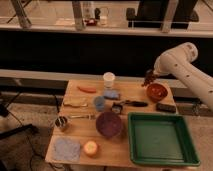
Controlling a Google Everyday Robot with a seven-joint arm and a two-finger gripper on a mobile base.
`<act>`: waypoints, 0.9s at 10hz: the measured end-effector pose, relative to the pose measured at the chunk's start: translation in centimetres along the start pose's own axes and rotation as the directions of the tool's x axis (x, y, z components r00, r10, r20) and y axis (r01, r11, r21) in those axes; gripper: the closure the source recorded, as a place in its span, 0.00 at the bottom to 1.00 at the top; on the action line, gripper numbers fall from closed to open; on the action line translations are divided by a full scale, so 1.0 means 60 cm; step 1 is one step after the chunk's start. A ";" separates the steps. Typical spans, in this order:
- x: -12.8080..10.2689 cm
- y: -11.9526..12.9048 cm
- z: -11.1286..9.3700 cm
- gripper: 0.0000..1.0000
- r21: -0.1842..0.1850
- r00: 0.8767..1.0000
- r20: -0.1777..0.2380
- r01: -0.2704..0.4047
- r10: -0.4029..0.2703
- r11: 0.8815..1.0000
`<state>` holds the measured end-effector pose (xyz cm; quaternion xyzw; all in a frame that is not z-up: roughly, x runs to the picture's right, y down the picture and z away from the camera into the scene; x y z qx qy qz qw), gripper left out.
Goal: Place grapes in red bowl
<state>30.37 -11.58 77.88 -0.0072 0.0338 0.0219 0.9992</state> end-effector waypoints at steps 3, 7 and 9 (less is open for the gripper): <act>0.029 -0.007 0.008 1.00 0.008 0.999 -0.035 -0.018 0.018 1.000; 0.056 -0.007 0.016 1.00 0.013 0.997 -0.062 -0.041 0.042 0.999; 0.066 -0.007 0.017 1.00 0.014 0.996 -0.069 -0.053 0.054 0.998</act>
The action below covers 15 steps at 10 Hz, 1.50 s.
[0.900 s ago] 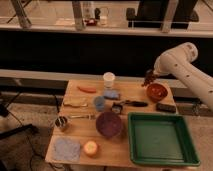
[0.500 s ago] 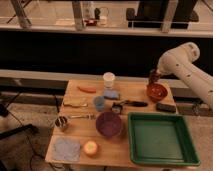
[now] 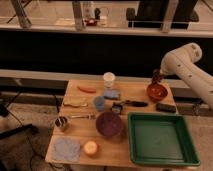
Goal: Place grapes in red bowl
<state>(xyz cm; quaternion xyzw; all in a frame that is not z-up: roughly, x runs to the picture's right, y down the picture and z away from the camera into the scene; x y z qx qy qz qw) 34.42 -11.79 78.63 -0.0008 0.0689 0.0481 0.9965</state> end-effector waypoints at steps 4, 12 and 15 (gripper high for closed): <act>0.017 0.001 0.001 1.00 -0.001 1.000 -0.011 -0.017 0.017 1.000; 0.015 0.016 0.003 0.56 -0.008 1.000 -0.018 0.009 -0.009 1.000; 0.008 0.037 0.018 0.49 -0.027 1.000 -0.001 -0.001 0.001 1.000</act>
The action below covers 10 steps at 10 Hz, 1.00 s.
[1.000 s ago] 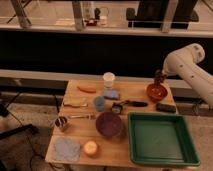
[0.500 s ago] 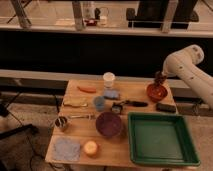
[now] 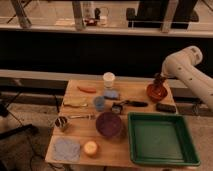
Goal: Place grapes in red bowl
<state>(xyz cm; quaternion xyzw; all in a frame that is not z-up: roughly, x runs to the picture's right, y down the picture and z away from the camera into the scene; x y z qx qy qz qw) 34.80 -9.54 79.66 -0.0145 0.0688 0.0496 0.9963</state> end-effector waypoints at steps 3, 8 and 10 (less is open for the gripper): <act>-0.002 0.018 0.013 0.76 -0.013 1.000 0.012 0.001 -0.001 1.000; -0.003 0.052 0.027 0.97 -0.043 0.999 0.031 0.009 -0.008 0.999; 0.002 0.064 0.035 0.80 -0.052 0.999 0.037 0.015 -0.013 0.999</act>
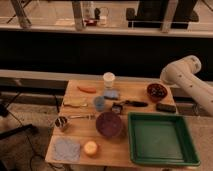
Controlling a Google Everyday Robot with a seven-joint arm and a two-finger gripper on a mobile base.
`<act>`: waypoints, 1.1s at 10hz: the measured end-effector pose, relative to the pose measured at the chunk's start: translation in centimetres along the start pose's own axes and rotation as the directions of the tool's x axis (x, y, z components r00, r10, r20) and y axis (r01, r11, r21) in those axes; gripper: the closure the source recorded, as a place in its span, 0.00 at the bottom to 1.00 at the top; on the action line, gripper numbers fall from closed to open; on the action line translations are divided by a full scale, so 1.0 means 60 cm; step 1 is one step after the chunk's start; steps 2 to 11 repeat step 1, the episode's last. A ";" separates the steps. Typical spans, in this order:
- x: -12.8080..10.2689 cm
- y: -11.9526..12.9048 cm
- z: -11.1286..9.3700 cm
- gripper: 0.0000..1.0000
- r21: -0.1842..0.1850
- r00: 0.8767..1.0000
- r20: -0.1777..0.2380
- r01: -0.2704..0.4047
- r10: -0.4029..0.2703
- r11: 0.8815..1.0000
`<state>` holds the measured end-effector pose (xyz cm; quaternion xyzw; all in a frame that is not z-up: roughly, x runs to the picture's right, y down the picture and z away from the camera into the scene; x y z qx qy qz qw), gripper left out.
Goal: Place grapes in red bowl
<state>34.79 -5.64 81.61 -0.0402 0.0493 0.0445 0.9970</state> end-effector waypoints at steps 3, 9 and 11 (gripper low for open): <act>-0.003 0.003 0.005 0.69 -0.005 1.000 0.006 0.004 -0.004 1.000; -0.003 0.003 0.005 0.69 -0.005 1.000 0.006 0.004 -0.004 1.000; -0.003 0.003 0.005 0.69 -0.005 1.000 0.006 0.004 -0.004 1.000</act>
